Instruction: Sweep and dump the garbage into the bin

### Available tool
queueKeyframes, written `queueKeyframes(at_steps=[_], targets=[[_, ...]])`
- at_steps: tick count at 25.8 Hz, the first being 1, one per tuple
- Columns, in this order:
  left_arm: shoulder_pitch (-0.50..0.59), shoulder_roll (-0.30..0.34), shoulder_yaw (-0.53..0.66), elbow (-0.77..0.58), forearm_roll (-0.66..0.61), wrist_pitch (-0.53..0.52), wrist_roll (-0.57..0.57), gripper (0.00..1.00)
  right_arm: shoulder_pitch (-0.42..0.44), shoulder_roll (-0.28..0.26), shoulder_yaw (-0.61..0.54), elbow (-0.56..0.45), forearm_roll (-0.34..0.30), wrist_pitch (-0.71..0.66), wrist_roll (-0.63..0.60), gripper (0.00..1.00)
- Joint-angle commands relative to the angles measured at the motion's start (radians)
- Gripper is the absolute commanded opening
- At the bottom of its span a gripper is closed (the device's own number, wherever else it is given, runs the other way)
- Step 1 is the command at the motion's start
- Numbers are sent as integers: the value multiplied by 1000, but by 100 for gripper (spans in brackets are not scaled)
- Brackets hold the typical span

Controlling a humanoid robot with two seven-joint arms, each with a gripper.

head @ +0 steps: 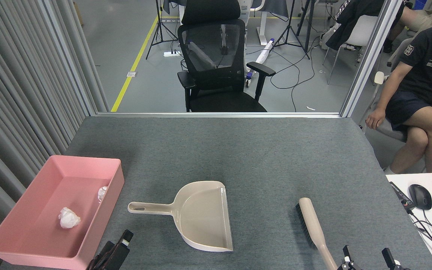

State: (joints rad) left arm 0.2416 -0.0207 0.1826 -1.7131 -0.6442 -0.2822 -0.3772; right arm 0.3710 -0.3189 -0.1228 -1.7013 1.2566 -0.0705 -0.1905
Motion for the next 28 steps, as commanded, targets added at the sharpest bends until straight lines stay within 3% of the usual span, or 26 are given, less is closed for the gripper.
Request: queueKeyframes(at_steps=[1, 8, 12, 16, 18, 21, 28], targets=[[-7, 1, 3, -14, -115, -49, 1, 98, -15, 0, 0, -3, 44, 0, 11, 97], [-120, 2, 6, -14, -344, -147, 73, 98, -142, 26, 11, -6, 47, 3, 54, 97], [-122, 1, 8, -16, -459, -149, 155, 98, -204, 104, 14, 5, 61, 12, 66, 97], [-134, 7, 8, -14, -537, -149, 190, 98, -225, 161, 38, 11, 202, 49, 65, 97], [-154, 22, 9, -13, -578, -144, 190, 98, -230, 196, 49, 12, 241, 47, 65, 97], [-174, 28, 43, -5, -644, -135, 204, 98, -238, 224, 71, 14, 244, 47, 65, 97], [-174, 56, 110, 4, -660, -127, 238, 99, -300, 227, 109, 31, 241, 44, 65, 97]])
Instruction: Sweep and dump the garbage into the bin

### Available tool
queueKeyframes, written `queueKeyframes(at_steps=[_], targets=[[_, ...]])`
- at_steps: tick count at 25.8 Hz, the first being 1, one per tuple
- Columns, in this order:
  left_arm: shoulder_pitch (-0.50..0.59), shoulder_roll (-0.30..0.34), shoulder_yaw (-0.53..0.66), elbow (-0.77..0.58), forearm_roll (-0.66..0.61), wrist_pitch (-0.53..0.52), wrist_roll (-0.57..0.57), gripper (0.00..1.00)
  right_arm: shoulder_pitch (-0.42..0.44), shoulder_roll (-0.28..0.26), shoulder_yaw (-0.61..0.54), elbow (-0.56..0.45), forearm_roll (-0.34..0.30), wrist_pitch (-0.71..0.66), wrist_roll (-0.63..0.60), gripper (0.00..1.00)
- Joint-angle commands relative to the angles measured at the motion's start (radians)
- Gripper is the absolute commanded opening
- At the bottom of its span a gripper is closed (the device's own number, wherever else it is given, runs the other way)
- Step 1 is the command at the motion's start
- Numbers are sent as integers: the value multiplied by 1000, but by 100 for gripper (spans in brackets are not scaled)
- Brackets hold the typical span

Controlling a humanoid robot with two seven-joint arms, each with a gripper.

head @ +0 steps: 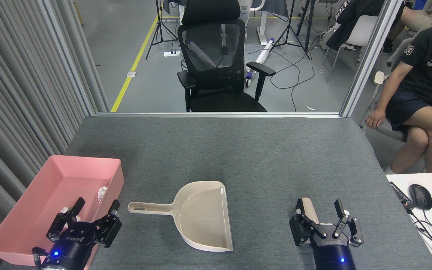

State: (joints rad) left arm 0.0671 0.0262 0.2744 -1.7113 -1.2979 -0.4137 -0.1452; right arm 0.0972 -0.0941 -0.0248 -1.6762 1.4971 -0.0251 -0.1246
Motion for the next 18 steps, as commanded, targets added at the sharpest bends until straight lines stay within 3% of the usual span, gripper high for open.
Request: queueKeyframes(at_steps=[1, 9, 18], targets=[[0, 9, 20, 2, -6, 4, 6, 99, -36, 2, 11, 7, 0, 1, 0, 97], [10, 11, 42, 6, -6, 67, 6, 99, -59, 11, 13, 33, 6, 17, 20, 97], [5, 11, 43, 13, -4, 64, 4, 99, -82, 5, 13, 41, 9, 17, 46, 98]])
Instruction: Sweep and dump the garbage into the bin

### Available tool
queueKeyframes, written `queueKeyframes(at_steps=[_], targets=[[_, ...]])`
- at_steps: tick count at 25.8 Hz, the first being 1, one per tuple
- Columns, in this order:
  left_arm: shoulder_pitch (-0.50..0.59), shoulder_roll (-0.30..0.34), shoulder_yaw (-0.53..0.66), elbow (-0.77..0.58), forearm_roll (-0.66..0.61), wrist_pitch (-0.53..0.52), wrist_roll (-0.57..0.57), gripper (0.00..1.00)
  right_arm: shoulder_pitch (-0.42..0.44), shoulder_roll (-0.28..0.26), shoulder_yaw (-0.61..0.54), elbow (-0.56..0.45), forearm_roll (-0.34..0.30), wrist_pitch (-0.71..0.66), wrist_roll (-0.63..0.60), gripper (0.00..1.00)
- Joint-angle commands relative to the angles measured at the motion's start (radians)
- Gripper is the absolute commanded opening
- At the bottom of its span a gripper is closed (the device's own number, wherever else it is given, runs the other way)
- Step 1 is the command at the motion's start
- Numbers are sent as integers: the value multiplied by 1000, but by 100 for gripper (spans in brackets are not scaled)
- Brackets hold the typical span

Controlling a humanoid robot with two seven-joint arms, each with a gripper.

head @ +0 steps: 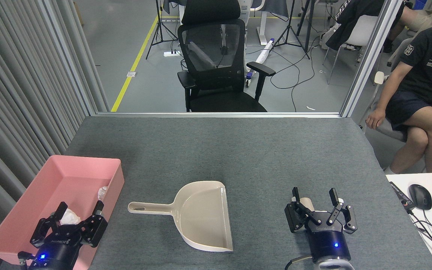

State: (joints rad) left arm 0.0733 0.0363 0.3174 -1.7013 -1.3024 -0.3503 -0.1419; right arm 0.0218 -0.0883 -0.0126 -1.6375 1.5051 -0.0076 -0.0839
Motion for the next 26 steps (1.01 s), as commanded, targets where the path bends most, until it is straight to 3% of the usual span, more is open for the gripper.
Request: queueKeyframes(at_steps=[1, 7, 13, 26], targets=[[-1, 1, 0, 2, 0, -3, 2, 99, -6, -5, 0, 5, 1, 0, 6, 98], [6, 5, 2, -3, -1, -6, 8, 99, -8, -4, 6, 21, 1, -5, 10, 98], [-4, 2, 2, 20, -5, 2, 96, 99, 23, -4, 56, 22, -2, -11, 6, 98], [-24, 13, 0, 69, -17, -33, 99, 99, 67, -4, 54, -4, -5, -3, 3, 98]])
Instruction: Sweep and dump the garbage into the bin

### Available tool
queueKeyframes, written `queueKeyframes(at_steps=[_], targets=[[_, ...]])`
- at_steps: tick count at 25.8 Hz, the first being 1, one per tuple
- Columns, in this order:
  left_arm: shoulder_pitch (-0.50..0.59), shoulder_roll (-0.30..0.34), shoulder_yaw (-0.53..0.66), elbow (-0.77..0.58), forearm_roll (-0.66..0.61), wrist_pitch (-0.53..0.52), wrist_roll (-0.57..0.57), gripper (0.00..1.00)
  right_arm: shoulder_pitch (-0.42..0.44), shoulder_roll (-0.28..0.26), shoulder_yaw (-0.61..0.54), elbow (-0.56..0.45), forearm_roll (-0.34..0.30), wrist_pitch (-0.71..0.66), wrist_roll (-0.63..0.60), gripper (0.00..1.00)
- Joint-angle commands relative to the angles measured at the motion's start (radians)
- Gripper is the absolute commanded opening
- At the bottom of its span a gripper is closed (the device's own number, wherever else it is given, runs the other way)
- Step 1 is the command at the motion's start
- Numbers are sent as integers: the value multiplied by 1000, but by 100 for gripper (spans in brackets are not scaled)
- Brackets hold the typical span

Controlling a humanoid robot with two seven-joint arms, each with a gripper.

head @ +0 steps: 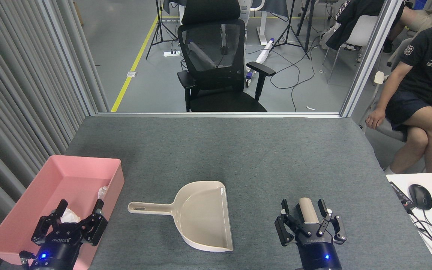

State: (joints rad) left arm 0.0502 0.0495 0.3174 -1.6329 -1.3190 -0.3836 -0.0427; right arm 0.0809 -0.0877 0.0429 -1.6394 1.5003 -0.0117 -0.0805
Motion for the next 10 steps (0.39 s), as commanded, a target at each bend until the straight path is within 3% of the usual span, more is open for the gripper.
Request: queueKeyframes(at_steps=[1, 10], targets=[[-1, 0, 0, -2, 0, 0, 0, 99, 11, -6, -1, -2, 0, 1, -1, 98], [-1, 10, 0, -7, 0, 0, -2, 99, 11, -9, 0, -14, 0, -1, -2, 98]])
